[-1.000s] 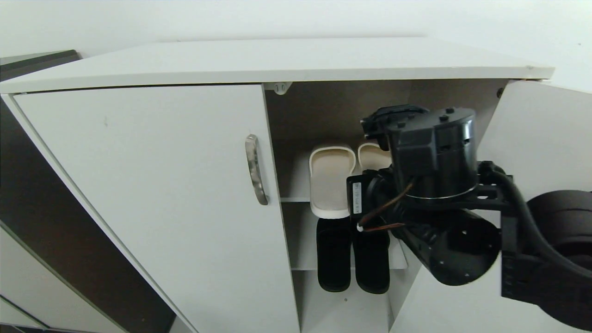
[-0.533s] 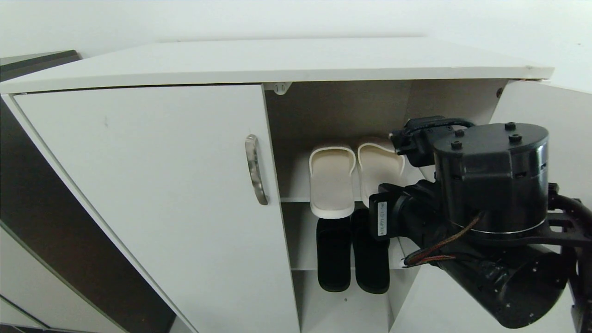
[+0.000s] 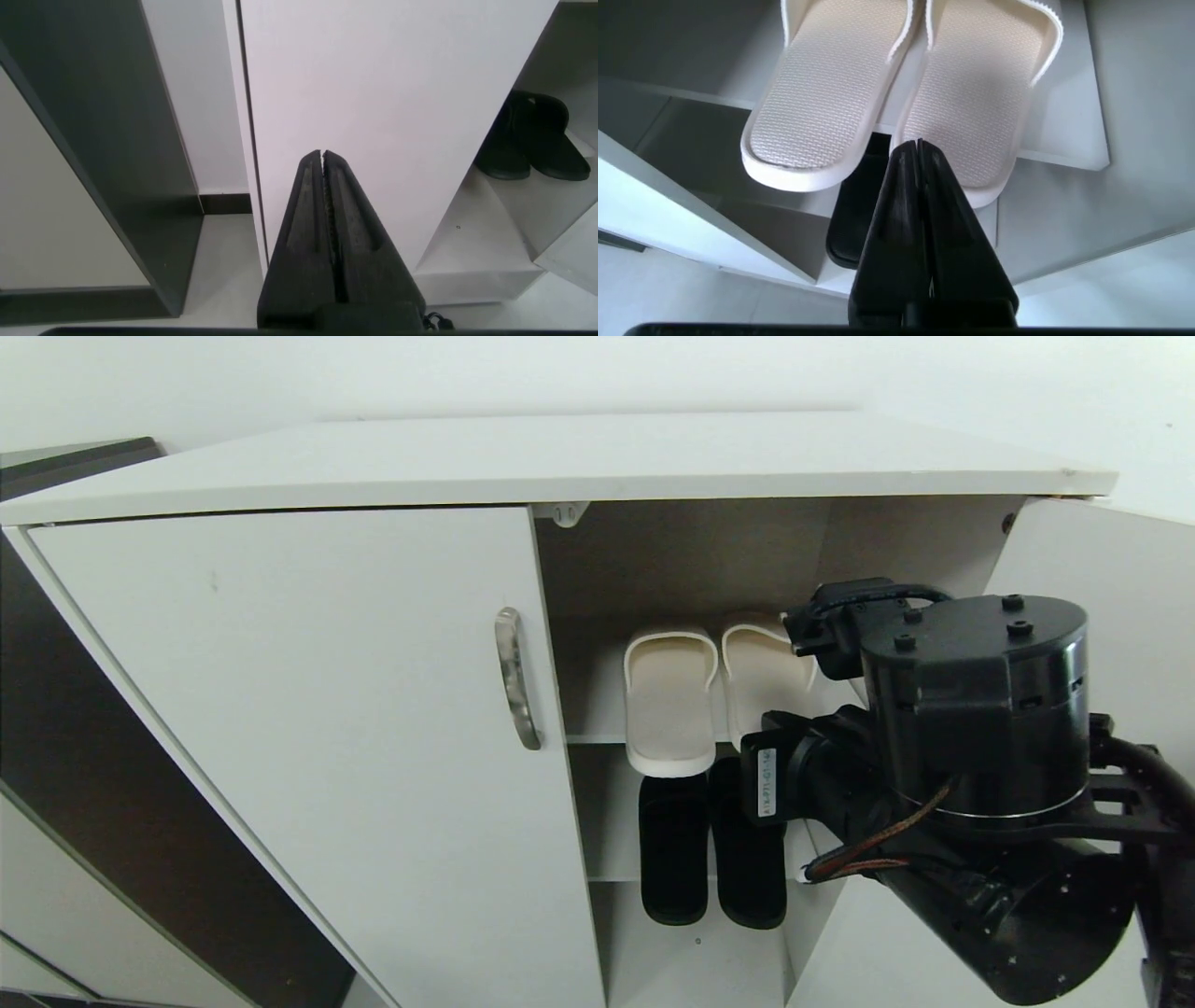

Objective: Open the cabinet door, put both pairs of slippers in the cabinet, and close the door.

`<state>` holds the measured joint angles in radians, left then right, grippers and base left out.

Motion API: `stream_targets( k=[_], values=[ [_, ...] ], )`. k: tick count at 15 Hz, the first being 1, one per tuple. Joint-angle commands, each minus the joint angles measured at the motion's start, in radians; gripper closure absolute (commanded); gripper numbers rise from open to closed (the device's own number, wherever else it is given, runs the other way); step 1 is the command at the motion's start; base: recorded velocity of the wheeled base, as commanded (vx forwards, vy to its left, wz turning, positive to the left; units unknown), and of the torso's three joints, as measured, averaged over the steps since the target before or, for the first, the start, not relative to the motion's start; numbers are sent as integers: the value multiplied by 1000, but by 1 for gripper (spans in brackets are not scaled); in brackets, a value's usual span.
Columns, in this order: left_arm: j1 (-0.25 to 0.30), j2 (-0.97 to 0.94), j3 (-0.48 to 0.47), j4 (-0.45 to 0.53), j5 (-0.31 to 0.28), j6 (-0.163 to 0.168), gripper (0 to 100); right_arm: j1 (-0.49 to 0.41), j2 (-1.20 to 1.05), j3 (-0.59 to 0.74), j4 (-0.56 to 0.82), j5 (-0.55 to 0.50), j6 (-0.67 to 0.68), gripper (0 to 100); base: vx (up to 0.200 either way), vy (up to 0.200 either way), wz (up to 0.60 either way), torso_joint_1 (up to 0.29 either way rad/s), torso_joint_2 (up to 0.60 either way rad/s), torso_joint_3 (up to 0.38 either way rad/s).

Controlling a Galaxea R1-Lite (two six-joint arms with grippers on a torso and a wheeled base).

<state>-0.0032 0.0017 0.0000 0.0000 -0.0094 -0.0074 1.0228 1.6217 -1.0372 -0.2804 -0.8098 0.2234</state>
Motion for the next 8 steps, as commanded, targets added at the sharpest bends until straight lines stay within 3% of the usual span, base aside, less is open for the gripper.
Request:
stream_targets(
  k=[1,4,8],
  values=[
    [0,0,0,0,0,0,100,-1,7,0,0,0,1,100,0,0,0,0,0,0],
    [0,0,0,0,0,0,100,-1,6,3,0,0,2,100,0,0,0,0,0,0],
    [0,0,0,0,-1,0,100,-1,7,3,0,-2,14,100,-200,0,0,7,4,5]
  ],
)
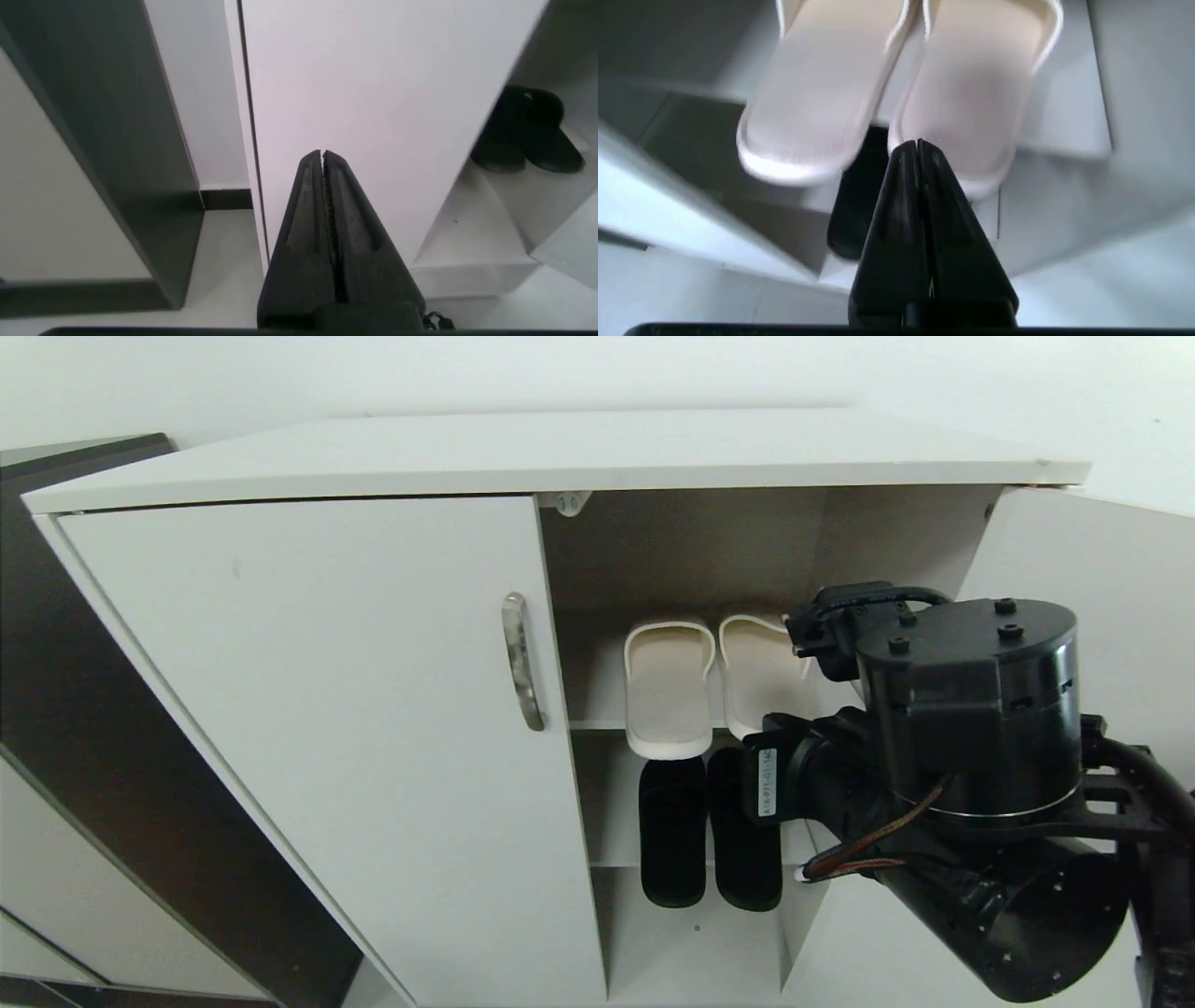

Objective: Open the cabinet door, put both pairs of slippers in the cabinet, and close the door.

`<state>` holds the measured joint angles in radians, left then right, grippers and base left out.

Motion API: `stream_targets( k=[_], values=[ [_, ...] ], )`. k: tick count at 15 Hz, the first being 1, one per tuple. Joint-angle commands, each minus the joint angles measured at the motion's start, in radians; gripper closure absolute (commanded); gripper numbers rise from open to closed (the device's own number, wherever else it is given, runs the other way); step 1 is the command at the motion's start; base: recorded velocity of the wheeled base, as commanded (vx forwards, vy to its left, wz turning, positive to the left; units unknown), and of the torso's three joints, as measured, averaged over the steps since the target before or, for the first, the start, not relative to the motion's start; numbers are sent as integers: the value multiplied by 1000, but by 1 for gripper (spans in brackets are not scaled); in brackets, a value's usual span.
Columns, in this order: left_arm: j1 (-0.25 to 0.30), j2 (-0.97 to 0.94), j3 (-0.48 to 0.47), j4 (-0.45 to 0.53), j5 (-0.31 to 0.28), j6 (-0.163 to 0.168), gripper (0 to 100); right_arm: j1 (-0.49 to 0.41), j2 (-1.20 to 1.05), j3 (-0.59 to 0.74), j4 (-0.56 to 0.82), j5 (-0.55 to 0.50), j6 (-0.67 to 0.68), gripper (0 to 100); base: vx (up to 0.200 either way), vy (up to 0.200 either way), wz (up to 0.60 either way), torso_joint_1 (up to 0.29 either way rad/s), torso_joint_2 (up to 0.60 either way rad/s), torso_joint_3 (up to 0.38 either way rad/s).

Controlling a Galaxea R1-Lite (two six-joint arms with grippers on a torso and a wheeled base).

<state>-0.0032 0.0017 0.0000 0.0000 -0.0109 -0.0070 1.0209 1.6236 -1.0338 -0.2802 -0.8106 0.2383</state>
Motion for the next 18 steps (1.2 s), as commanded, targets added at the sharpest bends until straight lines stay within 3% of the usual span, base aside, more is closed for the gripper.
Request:
stream_targets(
  k=[1,16,18],
  values=[
    [0,0,0,0,0,-1,100,1,4,1,-1,-1,-1,100,-200,0,0,-2,2,12],
    [0,0,0,0,2,1,100,-13,-1,46,-1,1,-8,100,-200,0,0,0,3,1],
    [0,0,0,0,2,1,100,-19,5,46,-8,4,-8,100,0,0,0,0,0,0]
  ],
)
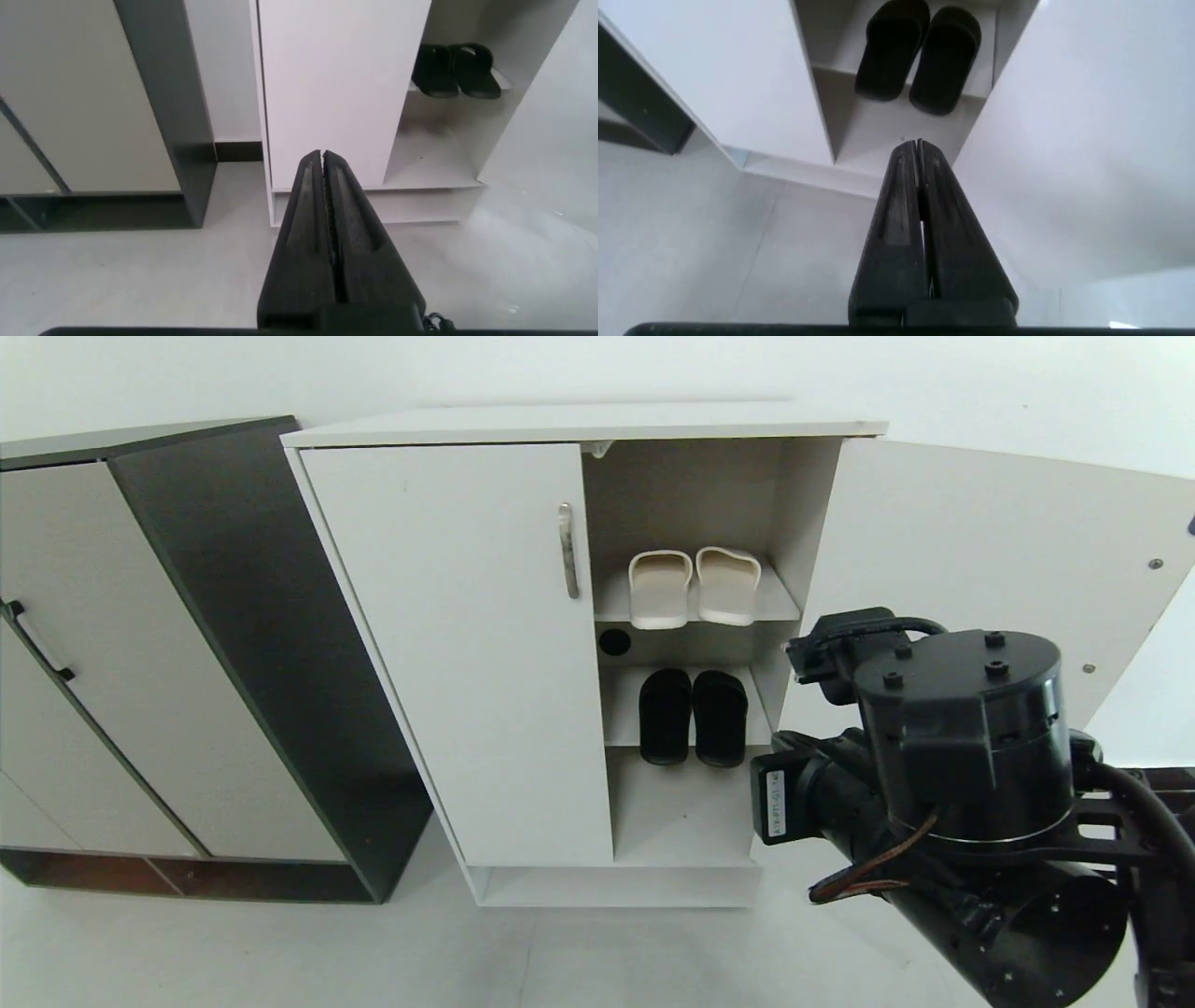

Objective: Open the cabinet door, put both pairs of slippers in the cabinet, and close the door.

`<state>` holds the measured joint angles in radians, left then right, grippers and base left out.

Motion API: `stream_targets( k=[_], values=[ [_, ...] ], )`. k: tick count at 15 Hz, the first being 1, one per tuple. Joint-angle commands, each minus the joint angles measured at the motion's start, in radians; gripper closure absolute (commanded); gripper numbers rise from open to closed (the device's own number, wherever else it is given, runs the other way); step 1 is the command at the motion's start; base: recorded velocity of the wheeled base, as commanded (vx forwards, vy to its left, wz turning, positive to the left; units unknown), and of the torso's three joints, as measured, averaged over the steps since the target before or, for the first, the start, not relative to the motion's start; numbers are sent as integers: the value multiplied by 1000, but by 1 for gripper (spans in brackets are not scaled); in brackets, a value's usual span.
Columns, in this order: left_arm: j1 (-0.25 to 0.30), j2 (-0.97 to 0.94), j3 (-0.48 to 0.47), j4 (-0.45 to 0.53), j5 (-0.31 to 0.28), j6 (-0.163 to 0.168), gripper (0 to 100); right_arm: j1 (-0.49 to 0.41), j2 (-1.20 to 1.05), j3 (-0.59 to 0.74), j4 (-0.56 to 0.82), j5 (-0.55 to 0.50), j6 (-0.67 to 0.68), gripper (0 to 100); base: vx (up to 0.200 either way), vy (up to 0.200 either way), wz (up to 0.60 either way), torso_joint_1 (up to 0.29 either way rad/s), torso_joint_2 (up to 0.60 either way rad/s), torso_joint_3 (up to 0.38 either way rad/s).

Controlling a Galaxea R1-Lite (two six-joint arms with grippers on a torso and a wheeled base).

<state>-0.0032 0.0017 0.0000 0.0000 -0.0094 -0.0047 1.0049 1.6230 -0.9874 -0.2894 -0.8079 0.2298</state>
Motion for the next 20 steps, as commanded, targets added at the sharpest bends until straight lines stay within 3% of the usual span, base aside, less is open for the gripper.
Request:
stream_targets(
  k=[1,16,20],
  values=[
    [0,0,0,0,0,-1,100,-5,11,1,-17,1,0,100,0,0,0,0,0,0],
    [0,-2,0,0,0,-1,100,-19,25,13,-34,3,-3,100,0,0,0,0,0,0],
    [0,0,0,0,0,-1,100,-19,25,13,-34,3,-3,100,0,0,0,18,-193,-286]
  ],
)
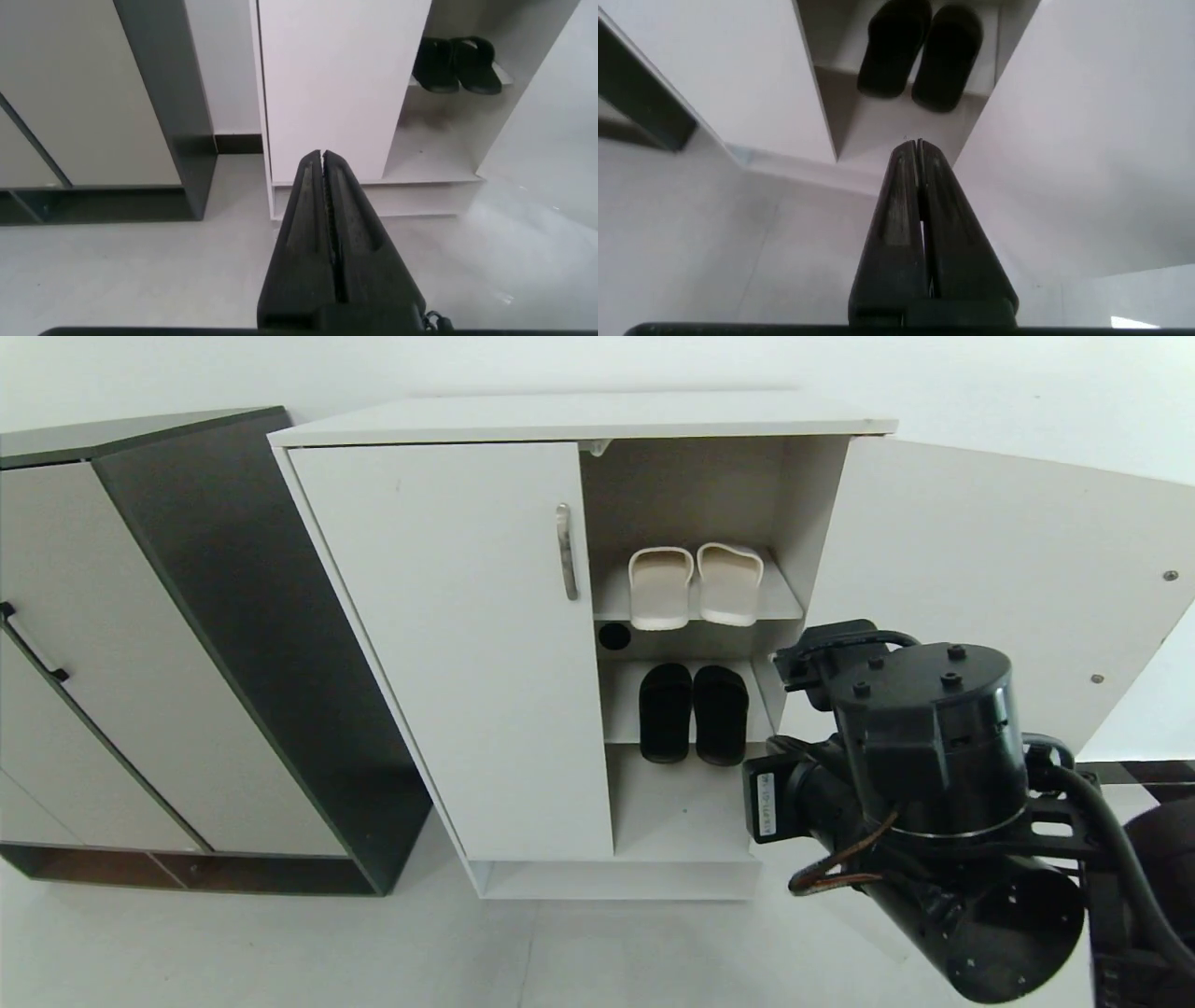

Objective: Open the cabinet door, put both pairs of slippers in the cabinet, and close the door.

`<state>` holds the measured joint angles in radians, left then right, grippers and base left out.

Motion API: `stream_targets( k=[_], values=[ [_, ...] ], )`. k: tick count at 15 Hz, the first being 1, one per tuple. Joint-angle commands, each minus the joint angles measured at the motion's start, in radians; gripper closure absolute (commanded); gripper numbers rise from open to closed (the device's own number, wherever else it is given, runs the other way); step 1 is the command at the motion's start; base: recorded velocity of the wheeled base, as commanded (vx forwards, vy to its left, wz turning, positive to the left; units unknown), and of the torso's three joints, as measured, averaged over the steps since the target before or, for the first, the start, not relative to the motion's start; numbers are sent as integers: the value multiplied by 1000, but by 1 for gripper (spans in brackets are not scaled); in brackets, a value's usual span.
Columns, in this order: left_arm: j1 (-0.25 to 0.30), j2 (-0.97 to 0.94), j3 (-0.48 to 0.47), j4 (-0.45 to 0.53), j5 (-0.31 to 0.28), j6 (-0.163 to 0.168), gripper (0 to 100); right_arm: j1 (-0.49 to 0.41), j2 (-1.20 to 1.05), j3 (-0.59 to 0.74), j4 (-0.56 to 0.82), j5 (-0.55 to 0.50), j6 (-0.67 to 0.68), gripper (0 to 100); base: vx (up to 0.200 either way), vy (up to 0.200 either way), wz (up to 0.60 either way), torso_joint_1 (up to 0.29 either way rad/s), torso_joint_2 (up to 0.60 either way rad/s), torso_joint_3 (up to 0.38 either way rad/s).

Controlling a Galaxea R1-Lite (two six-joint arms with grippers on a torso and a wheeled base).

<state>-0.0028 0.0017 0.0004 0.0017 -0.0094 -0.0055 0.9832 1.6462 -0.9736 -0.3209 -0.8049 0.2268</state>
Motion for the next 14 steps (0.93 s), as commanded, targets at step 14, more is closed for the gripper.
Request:
stream_targets(
  k=[14],
  values=[
    [0,0,0,-2,0,-1,100,-1,1,3,-3,0,-1,100,0,0,0,122,-488,-338]
  ],
)
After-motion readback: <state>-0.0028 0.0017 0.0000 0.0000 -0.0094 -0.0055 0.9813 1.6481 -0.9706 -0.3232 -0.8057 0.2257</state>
